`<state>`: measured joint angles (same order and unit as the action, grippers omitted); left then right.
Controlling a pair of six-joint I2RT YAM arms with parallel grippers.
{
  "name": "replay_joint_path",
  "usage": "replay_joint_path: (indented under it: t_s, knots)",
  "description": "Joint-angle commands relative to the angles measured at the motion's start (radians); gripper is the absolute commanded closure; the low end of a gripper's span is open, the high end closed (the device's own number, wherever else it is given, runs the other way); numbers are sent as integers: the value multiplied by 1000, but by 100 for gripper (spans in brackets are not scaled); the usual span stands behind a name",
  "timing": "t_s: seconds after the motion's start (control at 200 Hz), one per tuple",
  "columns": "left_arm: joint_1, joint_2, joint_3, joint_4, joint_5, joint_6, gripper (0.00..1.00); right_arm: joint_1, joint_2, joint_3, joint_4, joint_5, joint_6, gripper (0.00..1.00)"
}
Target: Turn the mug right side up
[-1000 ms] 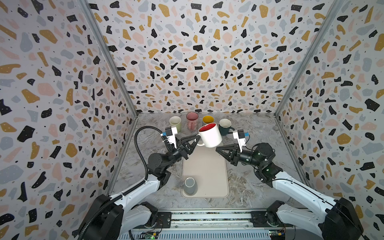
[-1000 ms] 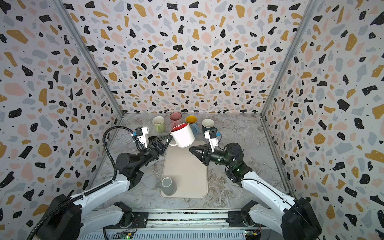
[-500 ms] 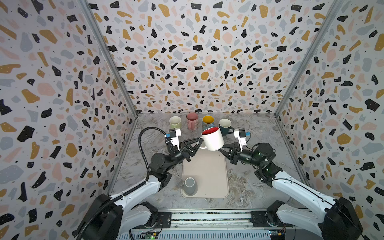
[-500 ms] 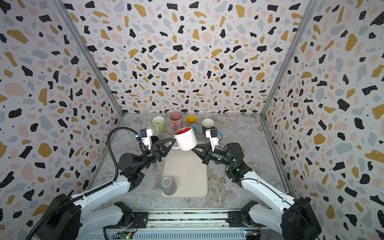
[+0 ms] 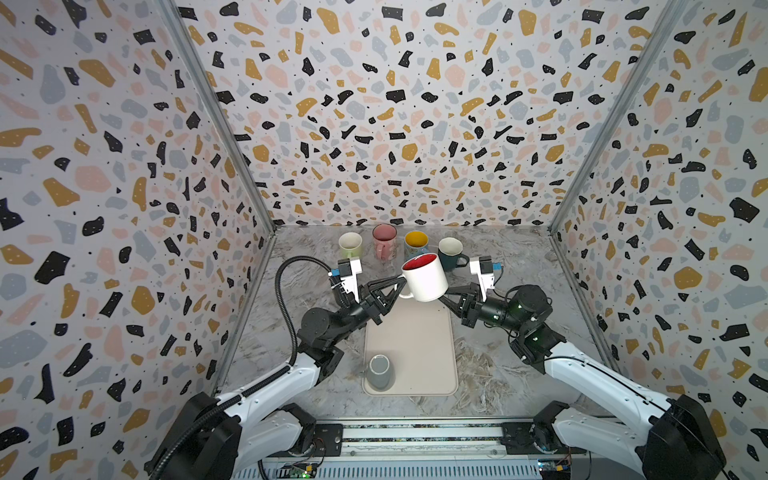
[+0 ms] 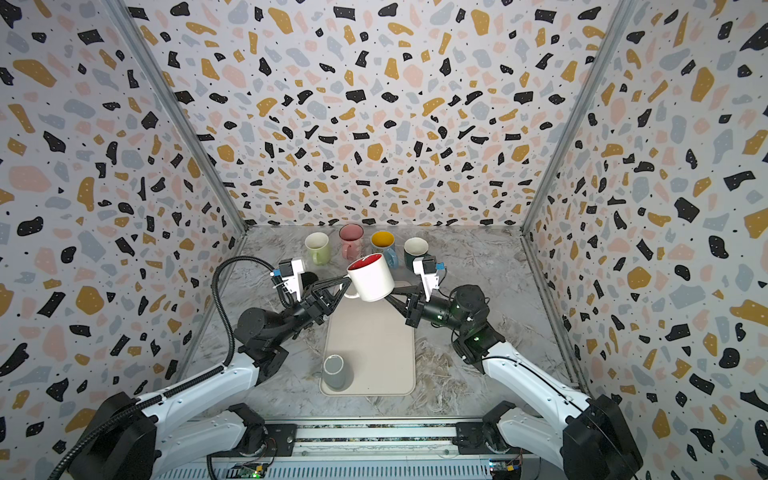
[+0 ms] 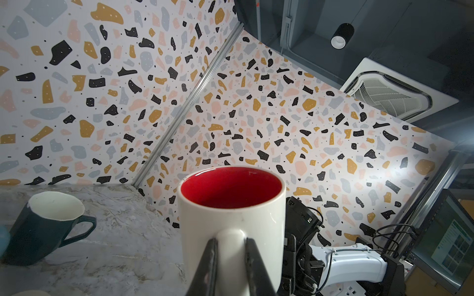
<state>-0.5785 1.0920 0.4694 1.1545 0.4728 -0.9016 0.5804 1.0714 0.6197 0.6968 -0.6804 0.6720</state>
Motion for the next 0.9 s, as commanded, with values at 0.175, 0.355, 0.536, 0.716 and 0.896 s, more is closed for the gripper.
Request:
replay_joint_path:
  t_s: [0.175, 0.355, 0.536, 0.716, 0.896]
  knots:
    - [-30, -27, -2, 61, 28, 10, 100, -14, -6, 22, 62, 23, 3, 100]
    - [-43, -24, -7, 48, 32, 10, 100, -16, 3, 24, 67, 22, 3, 100]
    - [-50, -30, -12, 17, 16, 42, 100, -19, 10, 24, 67, 16, 3, 100]
    - [-50, -70, -28, -9, -106, 92, 100, -19, -20, 0, -1, -1, -8, 100]
    - [-50, -74, -14, -8, -226, 144, 100, -19, -121, -40, -173, 65, -67, 100]
